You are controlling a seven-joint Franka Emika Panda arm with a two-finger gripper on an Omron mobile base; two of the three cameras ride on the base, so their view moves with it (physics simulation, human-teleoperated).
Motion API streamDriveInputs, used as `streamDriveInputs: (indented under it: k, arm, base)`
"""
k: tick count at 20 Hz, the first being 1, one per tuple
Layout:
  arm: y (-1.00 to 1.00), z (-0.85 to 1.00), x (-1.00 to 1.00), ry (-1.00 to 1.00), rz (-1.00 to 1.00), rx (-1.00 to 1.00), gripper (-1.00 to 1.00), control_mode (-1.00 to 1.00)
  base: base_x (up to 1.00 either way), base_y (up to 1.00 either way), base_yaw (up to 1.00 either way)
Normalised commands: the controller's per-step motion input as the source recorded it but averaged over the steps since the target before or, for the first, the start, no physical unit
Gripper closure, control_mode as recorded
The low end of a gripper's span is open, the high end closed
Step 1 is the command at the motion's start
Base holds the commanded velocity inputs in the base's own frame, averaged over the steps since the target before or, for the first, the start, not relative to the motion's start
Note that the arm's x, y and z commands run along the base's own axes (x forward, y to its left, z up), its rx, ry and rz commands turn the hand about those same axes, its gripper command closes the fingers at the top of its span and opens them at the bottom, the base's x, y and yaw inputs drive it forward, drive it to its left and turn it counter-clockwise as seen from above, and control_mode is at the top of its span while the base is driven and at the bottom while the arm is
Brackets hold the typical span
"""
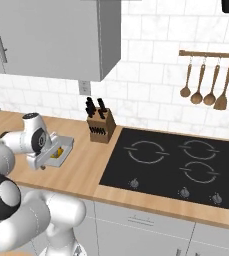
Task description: Take the meat container that has the steak and place it on the second highest rack of the freezer. Then take the vegetable container that has the tomato and lemon and place it on the highest rack of the freezer.
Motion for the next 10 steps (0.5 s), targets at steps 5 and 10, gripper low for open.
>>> streamDriveInputs:
  k: [5,10]
  arm:
    - [0.02,-0.03,0.28,0.00,0.05,0.00,-1.00,-1.00]
    - [0.02,-0.24,0.33,0.00,0.03,0.00,-1.00,-1.00]
  base:
    - [0.00,0.00,0.00]
    - [0.00,0.00,0.00]
